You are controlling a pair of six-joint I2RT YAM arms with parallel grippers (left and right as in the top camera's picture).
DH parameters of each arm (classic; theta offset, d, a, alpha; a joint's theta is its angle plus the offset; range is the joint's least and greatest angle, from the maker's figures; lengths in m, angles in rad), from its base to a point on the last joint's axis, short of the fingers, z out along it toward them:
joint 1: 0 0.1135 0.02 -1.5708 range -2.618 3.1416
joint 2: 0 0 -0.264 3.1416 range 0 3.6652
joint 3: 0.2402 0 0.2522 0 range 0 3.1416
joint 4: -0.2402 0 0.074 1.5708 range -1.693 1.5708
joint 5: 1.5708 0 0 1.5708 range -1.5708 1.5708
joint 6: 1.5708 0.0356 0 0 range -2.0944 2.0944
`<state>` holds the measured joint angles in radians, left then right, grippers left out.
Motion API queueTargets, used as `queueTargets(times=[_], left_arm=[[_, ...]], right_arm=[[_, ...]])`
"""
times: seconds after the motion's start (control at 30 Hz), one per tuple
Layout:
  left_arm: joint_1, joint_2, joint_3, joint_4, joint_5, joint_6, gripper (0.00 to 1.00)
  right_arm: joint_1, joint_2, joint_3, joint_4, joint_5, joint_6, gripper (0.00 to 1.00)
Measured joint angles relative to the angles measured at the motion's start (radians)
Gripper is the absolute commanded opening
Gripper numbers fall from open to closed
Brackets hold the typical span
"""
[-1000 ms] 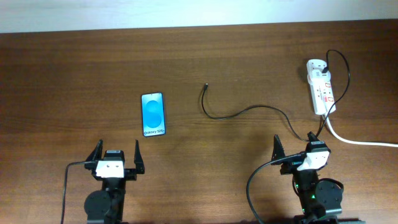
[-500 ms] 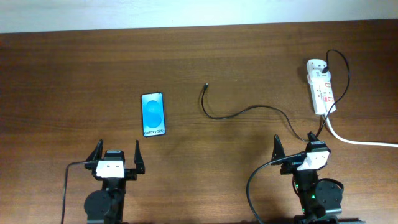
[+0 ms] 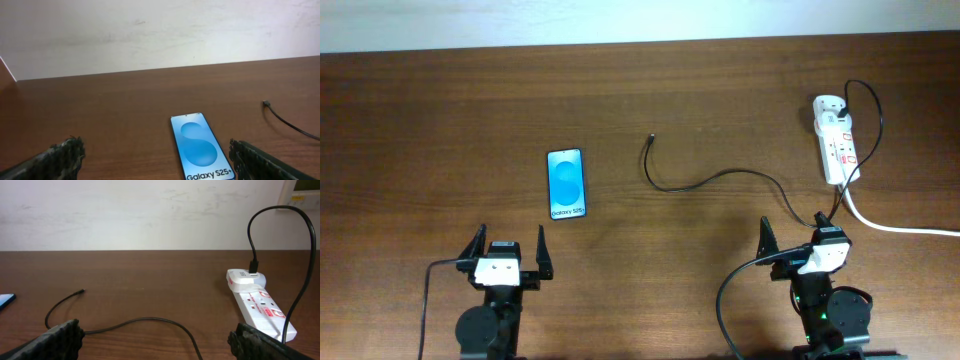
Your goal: Plug charger to phone and switch on socket
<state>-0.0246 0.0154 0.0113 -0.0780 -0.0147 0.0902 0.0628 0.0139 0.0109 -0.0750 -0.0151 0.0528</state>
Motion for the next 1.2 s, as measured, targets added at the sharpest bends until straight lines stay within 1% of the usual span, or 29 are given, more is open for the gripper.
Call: queueTargets(times=[0.83,1.2], left_arm=[[0.0,0.0,0.0,0.013,0.018,0.0,0.99],[0.0,0.0,0.001,0.013,0.03,-0.027,0.99]], right_arm=[[0.0,0.0,0.0,0.0,0.0,0.0,0.98],[0.0,0.0,0.0,0.0,0.0,0.0,0.98]])
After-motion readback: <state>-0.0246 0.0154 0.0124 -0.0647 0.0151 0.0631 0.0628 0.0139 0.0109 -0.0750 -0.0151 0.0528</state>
